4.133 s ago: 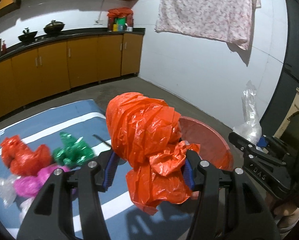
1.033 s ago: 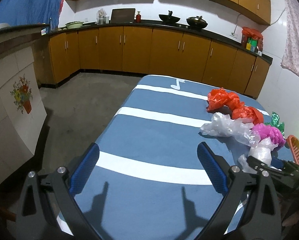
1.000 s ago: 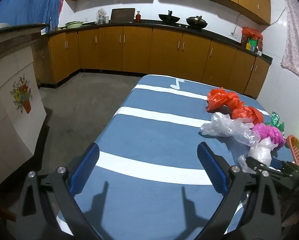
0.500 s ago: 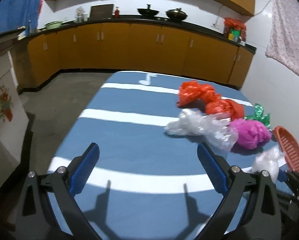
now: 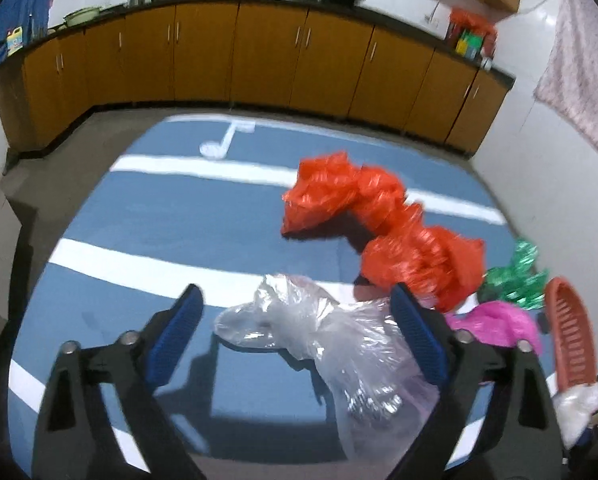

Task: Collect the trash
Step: 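Grasp the clear bag with the left gripper while the right gripper grasps another clear bag, then lift both clear bags and carry them over the orange basket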

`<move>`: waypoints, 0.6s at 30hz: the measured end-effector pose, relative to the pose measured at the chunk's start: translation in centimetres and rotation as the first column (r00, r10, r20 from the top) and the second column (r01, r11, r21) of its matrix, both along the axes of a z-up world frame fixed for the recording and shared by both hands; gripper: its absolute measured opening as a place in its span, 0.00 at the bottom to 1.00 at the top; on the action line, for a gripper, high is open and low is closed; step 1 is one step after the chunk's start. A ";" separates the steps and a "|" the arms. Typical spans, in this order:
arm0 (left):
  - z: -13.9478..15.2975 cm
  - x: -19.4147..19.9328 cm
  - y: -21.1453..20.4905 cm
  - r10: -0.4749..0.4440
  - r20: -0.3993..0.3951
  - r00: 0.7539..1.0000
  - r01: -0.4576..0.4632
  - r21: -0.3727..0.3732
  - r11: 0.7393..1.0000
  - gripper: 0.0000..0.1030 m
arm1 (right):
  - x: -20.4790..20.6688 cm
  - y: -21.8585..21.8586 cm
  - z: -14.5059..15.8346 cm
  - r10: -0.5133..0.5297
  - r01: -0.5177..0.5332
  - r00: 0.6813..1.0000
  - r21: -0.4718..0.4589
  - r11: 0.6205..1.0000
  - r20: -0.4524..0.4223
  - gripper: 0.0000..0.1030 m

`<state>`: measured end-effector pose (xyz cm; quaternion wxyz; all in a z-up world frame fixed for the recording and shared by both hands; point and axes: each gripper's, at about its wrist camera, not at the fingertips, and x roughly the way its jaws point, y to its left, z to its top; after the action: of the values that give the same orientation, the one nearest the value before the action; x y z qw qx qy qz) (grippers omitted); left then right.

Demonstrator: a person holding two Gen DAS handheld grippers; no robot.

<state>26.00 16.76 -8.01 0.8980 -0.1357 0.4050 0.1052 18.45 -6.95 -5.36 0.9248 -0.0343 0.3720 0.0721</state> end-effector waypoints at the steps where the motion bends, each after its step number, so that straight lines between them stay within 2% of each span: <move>1: -0.5 0.3 -0.1 0.001 -0.026 1.000 -0.001 0.005 1.000 0.78 | 0.0 -0.2 0.0 -0.004 0.004 1.000 0.000 1.000 0.000 0.46; 7: -2.0 -1.0 -0.3 -0.030 -0.066 0.997 0.035 0.079 0.996 0.70 | 0.2 -1.2 0.1 -0.016 0.016 1.000 0.008 1.000 0.012 0.46; 10: -2.3 -1.8 0.2 -0.037 -0.074 0.997 0.045 0.111 0.993 0.69 | 0.1 -1.3 0.3 -0.015 0.015 1.000 0.011 1.000 0.023 0.46; 18: -2.7 -2.7 1.8 -0.039 -0.097 0.994 0.046 0.074 0.996 0.69 | 0.1 -1.6 0.4 -0.022 0.022 1.000 0.018 1.000 0.020 0.46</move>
<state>23.33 18.55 -10.72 0.8842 -0.0874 0.4461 0.1078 18.53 -8.58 -5.00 0.9295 -0.0227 0.3623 0.0649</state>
